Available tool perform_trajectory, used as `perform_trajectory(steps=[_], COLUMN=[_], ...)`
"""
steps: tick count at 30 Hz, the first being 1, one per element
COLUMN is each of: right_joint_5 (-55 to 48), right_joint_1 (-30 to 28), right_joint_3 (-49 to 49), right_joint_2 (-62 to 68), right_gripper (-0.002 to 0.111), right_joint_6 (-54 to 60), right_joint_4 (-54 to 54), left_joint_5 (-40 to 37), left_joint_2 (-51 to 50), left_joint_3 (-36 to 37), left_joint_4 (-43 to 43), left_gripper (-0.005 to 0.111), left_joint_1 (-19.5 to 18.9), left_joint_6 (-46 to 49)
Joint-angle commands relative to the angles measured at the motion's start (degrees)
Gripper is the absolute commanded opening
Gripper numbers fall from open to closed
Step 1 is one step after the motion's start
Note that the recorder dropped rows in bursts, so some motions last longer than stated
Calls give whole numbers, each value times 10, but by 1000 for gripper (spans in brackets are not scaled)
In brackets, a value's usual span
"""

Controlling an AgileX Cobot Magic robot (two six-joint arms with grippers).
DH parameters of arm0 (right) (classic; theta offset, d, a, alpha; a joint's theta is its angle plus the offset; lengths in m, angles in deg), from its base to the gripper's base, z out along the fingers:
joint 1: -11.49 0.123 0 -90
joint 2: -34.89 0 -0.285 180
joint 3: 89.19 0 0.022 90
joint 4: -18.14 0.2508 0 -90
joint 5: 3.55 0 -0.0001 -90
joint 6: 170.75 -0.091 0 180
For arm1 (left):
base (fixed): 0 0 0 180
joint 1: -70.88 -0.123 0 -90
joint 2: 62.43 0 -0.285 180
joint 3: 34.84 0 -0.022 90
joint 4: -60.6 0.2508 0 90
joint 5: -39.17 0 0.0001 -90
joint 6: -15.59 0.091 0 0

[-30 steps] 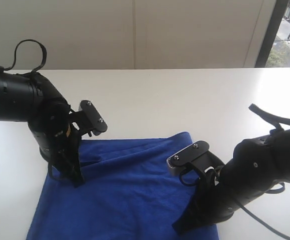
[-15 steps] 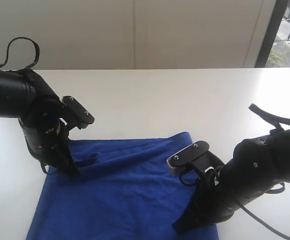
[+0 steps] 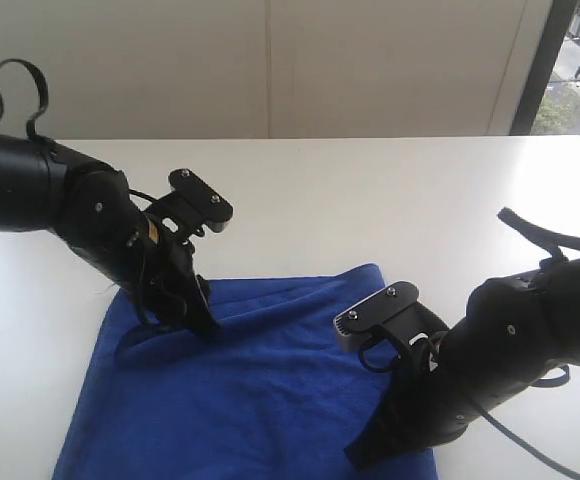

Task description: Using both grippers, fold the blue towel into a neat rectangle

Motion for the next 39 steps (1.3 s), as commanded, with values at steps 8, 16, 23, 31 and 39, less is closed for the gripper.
perform_trajectory(steps=[8,16,23,31,39], right_joint_5=[-4,-4,-5,-7,-7], right_joint_1=[-2,-2,-2,-2,-2], right_joint_3=[-9,-9,-9,-9,-9], right_joint_2=[11,11,11,11,11], right_gripper=[0,0,0,0,0], right_joint_6=[6,6,6,6,6], right_joint_4=[0,0,0,0,0], left_joint_5=[44,52,40,39,31], left_joint_2=[-29,-29,-29,-29,-29], left_joint_3=[1,0,0,1,1], left_joint_4=[6,14,14,14,14], left_gripper=[32,31,28,30,52], left_joint_1=[8,4,-7,-7,-7], left_joint_6=[6,6,4,4,4])
